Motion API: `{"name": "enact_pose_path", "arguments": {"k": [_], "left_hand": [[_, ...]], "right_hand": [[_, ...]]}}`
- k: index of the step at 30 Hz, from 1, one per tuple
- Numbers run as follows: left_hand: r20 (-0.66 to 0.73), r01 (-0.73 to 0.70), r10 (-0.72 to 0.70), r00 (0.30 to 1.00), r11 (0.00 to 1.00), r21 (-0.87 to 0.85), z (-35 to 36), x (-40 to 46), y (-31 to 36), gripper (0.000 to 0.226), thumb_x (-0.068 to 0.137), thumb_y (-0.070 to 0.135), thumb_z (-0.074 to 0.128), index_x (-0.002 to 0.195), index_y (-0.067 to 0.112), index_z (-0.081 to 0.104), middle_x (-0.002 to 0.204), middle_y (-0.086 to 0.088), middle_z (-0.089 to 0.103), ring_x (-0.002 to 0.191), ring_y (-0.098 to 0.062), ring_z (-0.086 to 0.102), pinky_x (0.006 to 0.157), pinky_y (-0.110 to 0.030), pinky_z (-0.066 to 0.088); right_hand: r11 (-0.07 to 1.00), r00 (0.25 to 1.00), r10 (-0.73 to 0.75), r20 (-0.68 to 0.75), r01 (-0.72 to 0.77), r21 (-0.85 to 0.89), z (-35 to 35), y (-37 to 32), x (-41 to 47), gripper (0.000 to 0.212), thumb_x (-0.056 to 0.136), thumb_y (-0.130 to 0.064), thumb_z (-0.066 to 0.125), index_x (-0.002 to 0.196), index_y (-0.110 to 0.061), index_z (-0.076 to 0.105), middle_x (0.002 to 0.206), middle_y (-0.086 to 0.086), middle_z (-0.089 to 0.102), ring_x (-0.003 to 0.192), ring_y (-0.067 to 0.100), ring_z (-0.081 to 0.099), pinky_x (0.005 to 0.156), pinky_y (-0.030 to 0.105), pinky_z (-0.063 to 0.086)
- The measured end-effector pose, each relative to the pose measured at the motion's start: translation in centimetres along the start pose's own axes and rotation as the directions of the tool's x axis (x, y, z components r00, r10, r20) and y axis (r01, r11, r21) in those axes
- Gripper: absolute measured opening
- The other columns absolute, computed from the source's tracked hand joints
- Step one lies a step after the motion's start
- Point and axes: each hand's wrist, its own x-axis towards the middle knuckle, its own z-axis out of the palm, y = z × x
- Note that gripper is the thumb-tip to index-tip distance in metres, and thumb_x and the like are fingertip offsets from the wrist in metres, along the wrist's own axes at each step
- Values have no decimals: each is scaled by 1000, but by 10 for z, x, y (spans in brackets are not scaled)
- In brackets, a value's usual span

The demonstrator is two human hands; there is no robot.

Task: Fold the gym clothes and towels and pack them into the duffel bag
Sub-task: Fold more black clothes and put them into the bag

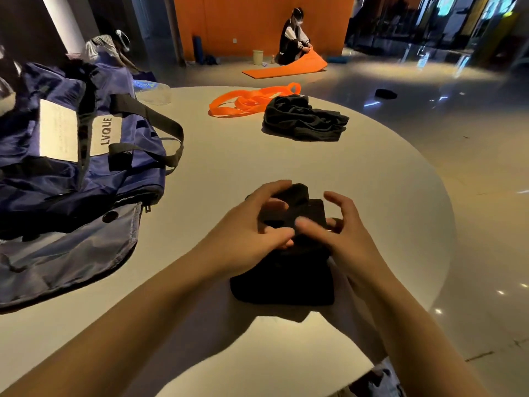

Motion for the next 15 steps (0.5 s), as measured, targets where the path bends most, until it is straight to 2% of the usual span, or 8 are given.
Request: {"name": "enact_pose_path", "arguments": {"k": [2,4,6,7,9,11,13,15], "left_hand": [[-121,-149,167,978,978,149,-8,-5,-11,48,86,22,69,120,47,47,118,19,53,98,5,60,78,-7,48],[-108,-166,198,974,954,250,-16,-6,-23,47,78,48,67,118,52,44,122,28,49,110,12,50,86,-2,39],[26,-84,79,997,953,291,-18,-1,-31,68,66,71,56,128,57,32,134,33,37,121,17,36,98,-4,32],[106,-48,14,994,944,326,-18,3,-35,82,61,77,53,135,57,23,142,30,28,128,14,28,107,-11,27],[243,-20,-90,966,909,417,-10,10,-35,108,52,83,52,144,54,5,153,28,3,137,9,6,115,-24,13],[330,-49,-136,934,867,496,4,17,-29,124,46,86,58,146,50,-6,150,33,-13,139,7,-9,117,-30,4],[363,-88,-140,921,835,543,21,26,-22,133,48,82,69,148,45,-11,150,32,-17,139,5,-14,116,-29,0],[368,-137,-93,925,822,552,38,37,-17,132,55,76,71,149,39,-13,151,31,-15,140,4,-11,114,-26,0]], "right_hand": [[992,999,-49,5,49,-116,-1,1,6,73,79,-25,75,134,-40,30,101,-17,51,89,6,57,72,18,52],[993,998,-50,26,53,-107,-1,2,9,72,82,-14,72,133,-40,30,105,-12,51,92,7,57,77,21,54],[999,996,-28,84,32,-42,-5,2,9,72,83,-8,70,130,-44,30,118,-1,52,101,15,60,83,29,57],[1000,992,-19,124,21,-11,-8,1,8,72,83,-7,69,129,-47,30,124,3,51,106,20,59,86,35,57],[1000,983,-17,181,19,-6,-16,3,3,73,85,-5,67,127,-52,32,127,2,50,107,20,60,84,33,57],[974,990,-95,101,114,-196,-29,5,-3,68,87,-8,66,124,-55,33,128,-5,47,103,12,58,77,20,55],[796,948,-312,-64,224,-563,-44,5,-8,58,89,-20,65,125,-54,35,138,-8,38,112,3,47,85,15,46],[639,891,-448,-79,257,-725,-57,4,-14,43,91,-36,59,130,-46,44,147,-15,29,125,0,32,96,17,35]]}}
